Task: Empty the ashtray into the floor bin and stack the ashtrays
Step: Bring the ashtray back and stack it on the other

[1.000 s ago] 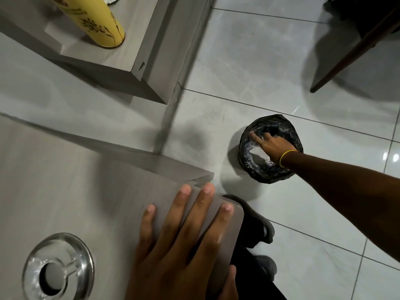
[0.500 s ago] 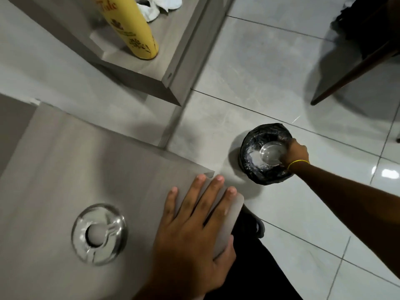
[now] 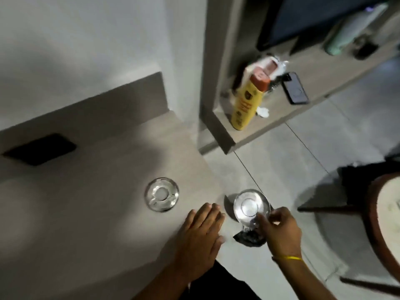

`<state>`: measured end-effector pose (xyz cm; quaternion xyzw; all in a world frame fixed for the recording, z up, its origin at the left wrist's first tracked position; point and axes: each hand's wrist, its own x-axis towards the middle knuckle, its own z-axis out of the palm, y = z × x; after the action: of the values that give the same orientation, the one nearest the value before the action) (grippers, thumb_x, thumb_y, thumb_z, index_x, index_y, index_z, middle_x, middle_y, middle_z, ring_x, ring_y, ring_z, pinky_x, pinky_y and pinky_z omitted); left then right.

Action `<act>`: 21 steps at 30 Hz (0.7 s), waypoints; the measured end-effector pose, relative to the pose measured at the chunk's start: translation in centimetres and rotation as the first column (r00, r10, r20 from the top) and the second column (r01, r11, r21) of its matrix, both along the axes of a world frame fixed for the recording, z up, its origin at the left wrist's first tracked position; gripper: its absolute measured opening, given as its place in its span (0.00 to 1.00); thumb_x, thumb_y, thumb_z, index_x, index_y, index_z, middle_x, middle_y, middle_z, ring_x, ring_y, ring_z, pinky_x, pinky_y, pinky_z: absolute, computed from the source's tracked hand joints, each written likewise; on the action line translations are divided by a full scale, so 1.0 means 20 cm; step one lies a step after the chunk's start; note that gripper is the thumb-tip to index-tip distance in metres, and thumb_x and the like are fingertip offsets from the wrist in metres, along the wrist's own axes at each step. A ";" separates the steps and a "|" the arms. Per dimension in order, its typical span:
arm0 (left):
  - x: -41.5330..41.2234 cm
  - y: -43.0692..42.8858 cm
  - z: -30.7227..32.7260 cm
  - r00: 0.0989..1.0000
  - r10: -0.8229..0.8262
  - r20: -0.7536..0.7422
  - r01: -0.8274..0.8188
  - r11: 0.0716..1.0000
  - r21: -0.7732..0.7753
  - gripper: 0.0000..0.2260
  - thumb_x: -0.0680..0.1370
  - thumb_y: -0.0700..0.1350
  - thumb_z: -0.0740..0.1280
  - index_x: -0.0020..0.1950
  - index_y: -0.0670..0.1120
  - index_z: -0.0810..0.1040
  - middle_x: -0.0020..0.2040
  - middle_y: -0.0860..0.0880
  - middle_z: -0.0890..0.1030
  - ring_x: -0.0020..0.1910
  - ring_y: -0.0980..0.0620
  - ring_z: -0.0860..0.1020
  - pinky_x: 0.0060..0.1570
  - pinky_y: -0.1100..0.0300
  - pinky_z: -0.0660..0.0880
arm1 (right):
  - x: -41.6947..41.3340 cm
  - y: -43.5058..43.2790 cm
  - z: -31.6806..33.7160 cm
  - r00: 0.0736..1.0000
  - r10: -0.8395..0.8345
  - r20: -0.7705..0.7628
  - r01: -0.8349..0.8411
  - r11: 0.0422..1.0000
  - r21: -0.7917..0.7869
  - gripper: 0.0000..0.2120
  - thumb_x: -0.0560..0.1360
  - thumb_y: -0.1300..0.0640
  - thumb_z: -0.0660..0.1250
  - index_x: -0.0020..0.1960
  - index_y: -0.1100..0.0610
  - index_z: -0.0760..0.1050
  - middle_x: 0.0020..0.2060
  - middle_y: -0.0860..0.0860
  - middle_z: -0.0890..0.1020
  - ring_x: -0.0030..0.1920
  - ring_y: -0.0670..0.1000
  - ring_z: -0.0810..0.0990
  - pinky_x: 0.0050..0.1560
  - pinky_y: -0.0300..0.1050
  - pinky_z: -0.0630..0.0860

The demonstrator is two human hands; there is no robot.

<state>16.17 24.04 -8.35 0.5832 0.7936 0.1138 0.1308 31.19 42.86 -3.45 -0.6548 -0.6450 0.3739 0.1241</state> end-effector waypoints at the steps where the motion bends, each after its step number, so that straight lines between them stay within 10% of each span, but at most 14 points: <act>1: 0.00 -0.08 0.02 0.991 0.130 0.018 -0.130 0.991 0.017 0.29 0.84 0.54 0.62 0.85 0.50 0.66 0.89 0.51 0.61 0.88 0.47 0.59 0.80 0.40 0.60 | -0.08 -0.06 0.04 0.998 0.065 -0.015 -0.065 0.998 -0.004 0.14 0.71 0.55 0.81 0.41 0.54 0.75 0.33 0.46 0.83 0.35 0.46 0.81 0.37 0.43 0.72; 9: -0.25 -0.79 0.05 0.712 0.701 -0.043 -0.700 0.713 0.038 0.27 0.83 0.53 0.59 0.80 0.46 0.75 0.84 0.46 0.71 0.85 0.46 0.63 0.80 0.30 0.60 | -0.69 -0.64 0.08 0.894 0.438 -0.091 -0.446 0.888 -0.108 0.10 0.74 0.59 0.77 0.41 0.55 0.76 0.33 0.50 0.83 0.38 0.56 0.85 0.43 0.61 0.85; 13: -0.39 -1.14 -0.03 0.575 0.812 -0.099 -0.815 0.579 0.014 0.27 0.85 0.54 0.56 0.81 0.44 0.73 0.84 0.45 0.70 0.85 0.42 0.66 0.81 0.28 0.58 | -0.93 -0.88 0.02 0.826 0.546 -0.141 -0.559 0.825 -0.081 0.11 0.74 0.61 0.76 0.39 0.52 0.76 0.29 0.45 0.82 0.34 0.44 0.84 0.37 0.42 0.82; 21: -0.41 -1.35 -0.14 0.524 0.843 -0.124 -0.839 0.535 0.096 0.28 0.84 0.54 0.59 0.83 0.46 0.70 0.86 0.46 0.67 0.86 0.44 0.63 0.81 0.32 0.59 | -1.16 -1.06 -0.11 0.806 0.565 -0.177 -0.588 0.800 -0.122 0.11 0.74 0.63 0.71 0.41 0.53 0.71 0.33 0.56 0.82 0.33 0.58 0.84 0.39 0.65 0.84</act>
<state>8.01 -3.06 -11.16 0.1370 0.9824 0.1267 -0.0095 8.02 21.69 -5.65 -0.4092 -0.7697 0.4900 -0.0099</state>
